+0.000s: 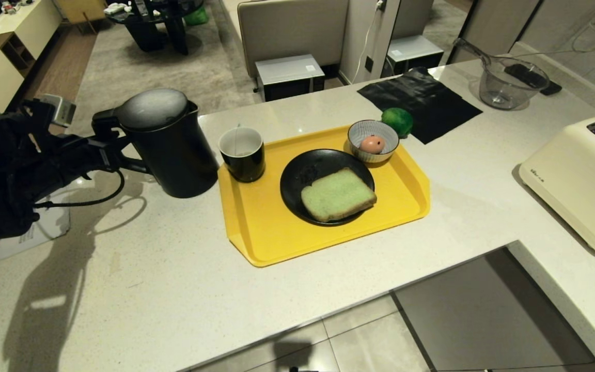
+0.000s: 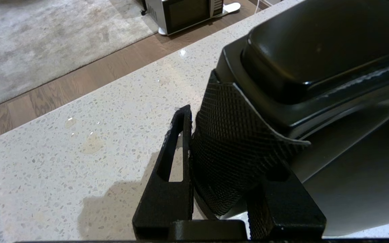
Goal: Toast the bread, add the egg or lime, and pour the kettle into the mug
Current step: Pick up the kettle
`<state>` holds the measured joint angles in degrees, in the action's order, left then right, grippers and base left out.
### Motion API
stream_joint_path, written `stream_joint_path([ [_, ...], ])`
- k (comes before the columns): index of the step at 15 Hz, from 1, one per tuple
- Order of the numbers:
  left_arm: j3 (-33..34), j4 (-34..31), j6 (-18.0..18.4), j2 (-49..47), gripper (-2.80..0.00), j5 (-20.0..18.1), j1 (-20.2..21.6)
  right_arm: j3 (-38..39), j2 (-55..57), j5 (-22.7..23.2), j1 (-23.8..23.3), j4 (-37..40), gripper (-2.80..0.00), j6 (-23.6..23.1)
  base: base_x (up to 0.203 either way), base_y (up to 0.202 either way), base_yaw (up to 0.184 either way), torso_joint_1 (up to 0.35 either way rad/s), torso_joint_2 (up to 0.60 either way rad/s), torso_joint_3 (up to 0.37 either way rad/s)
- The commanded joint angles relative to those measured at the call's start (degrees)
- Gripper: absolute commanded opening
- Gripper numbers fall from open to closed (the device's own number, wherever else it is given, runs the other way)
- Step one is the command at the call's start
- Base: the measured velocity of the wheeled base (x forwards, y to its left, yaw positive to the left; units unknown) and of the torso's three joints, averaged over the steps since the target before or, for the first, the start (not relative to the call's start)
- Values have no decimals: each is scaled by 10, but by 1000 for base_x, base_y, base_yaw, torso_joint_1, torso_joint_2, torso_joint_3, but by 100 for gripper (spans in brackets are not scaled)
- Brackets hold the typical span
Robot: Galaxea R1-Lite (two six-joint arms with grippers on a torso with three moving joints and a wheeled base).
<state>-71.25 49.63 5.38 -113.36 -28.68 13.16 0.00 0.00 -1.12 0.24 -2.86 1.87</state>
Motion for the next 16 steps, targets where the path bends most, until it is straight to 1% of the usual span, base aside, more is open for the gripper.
stream_joint_path([
  [1, 0, 8, -3, 16, -280, -1, 3, 11, 1, 0, 0, 0, -280, 0, 0, 0, 0, 0, 0, 0],
  [3, 0, 14, -9, 32, -280, 0, 9, 11, 1, 0, 0, 0, -280, 0, 0, 0, 0, 0, 0, 0],
  [5, 1, 34, -31, 39, -280, 5, 11, 11, 1, 0, 0, 0, -280, 0, 0, 0, 0, 0, 0, 0],
  [7, 1, 57, -54, 47, -280, 28, 10, 11, 1, 1, 0, 0, -280, 0, 0, 0, 0, 0, 0, 0],
  [8, 1, 66, -59, 50, -280, 33, 10, 11, 1, 0, 0, 0, -280, 0, 0, 0, 0, 0, 0, 0],
  [10, 0, 82, -61, 56, -280, 35, 10, 11, 1, 0, 0, 0, -280, 0, 0, 0, 0, 0, 0, 0],
  [12, -7, 82, -60, 62, -280, 36, 11, 11, 1, 0, 0, 0, -280, 0, 0, 0, 0, 0, 0, 0],
  [16, -51, 74, -57, 63, -280, 37, 8, 11, 1, 0, 0, 0, -280, 0, 0, 0, 0, 0, 0, 0],
])
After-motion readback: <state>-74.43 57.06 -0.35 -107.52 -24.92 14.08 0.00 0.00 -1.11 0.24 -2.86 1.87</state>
